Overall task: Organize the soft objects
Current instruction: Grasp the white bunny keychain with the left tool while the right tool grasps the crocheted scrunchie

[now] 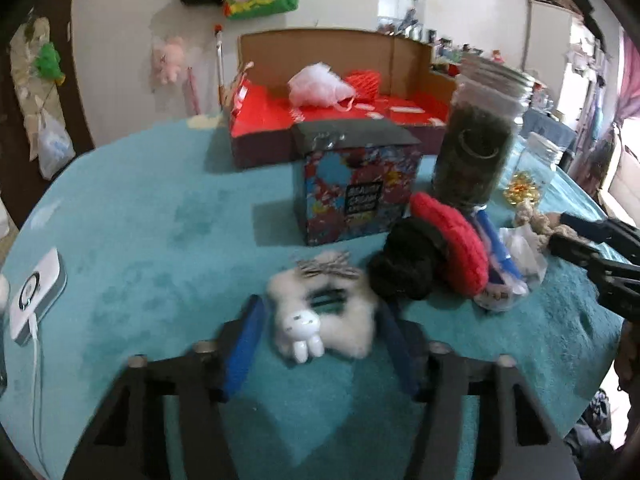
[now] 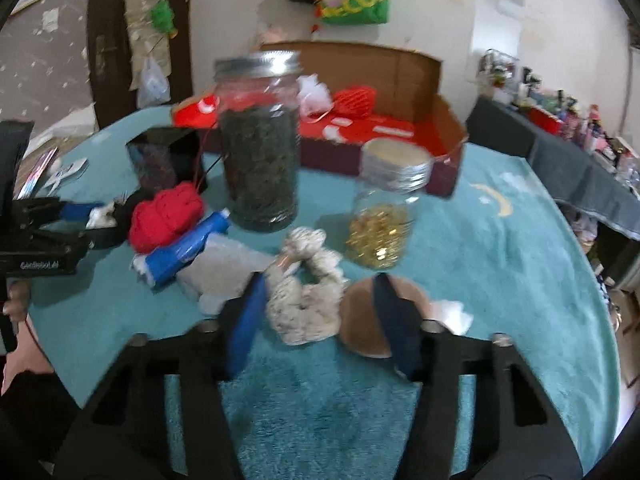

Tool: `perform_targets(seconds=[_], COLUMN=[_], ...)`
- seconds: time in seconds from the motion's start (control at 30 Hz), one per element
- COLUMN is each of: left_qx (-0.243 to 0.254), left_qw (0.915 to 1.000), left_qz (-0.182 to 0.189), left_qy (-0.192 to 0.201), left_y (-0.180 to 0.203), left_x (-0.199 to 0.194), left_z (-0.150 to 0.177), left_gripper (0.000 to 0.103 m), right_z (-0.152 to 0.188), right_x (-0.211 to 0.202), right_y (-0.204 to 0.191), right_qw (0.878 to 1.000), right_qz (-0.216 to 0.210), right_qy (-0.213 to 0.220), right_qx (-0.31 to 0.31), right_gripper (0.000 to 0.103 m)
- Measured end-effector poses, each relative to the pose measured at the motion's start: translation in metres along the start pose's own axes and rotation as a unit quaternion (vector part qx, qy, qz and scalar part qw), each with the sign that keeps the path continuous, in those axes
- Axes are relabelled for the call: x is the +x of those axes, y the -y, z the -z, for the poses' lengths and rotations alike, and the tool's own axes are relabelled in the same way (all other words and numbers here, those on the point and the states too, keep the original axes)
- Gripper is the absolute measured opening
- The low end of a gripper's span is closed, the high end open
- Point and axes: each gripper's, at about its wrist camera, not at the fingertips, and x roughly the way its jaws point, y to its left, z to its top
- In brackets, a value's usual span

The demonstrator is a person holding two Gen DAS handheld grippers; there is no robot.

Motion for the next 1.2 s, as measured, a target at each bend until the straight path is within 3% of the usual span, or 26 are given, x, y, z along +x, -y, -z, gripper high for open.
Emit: perform_targets(seconds=[0.03, 0.13, 0.43, 0.6, 0.77, 0.93, 1.2], left_qx=[0.003, 0.000, 0.005, 0.018, 0.036, 0.048, 0.040], left_qw=[1.0000, 1.0000, 0.9981, 0.9962, 0.9912, 0.9883, 0.9880], left_qz=[0.000, 0.000, -0.022, 0.044, 0.110, 0.137, 0.144], left_qy=[0.001, 0.005, 0.057, 0.073, 0.064, 0.045, 0.037], left_y=[0.001, -0.001, -0.003, 0.022, 0.056, 0.077, 0.078], left_x=[0.000, -0.005, -0.045, -0.053, -0.037, -0.018, -0.009], left_z=[0.000, 0.001, -0.012, -0.022, -0.027, -0.029, -0.032], left_gripper=[0.047, 0.045, 0.043, 0.043, 0.043, 0.043, 0.043], right_z=[0.001, 0.003, -0.005, -0.012, -0.012, -0.011, -0.009], right_x=[0.004, 0.002, -0.021, -0.031, -0.030, -0.025, -0.021], right_y=[-0.002, -0.003, 0.009, 0.001, -0.004, -0.003, -0.002], right_qw=[1.000, 1.000, 0.999, 0.998, 0.996, 0.995, 0.995], right_qz=[-0.001, -0.005, -0.009, -0.030, -0.050, -0.060, -0.061], right_qy=[-0.010, -0.005, 0.038, 0.055, 0.062, 0.057, 0.053], right_qx=[-0.006, -0.006, 0.028, 0.027, 0.036, 0.047, 0.054], right_gripper=[0.029, 0.025, 0.024, 0.024, 0.024, 0.024, 0.024])
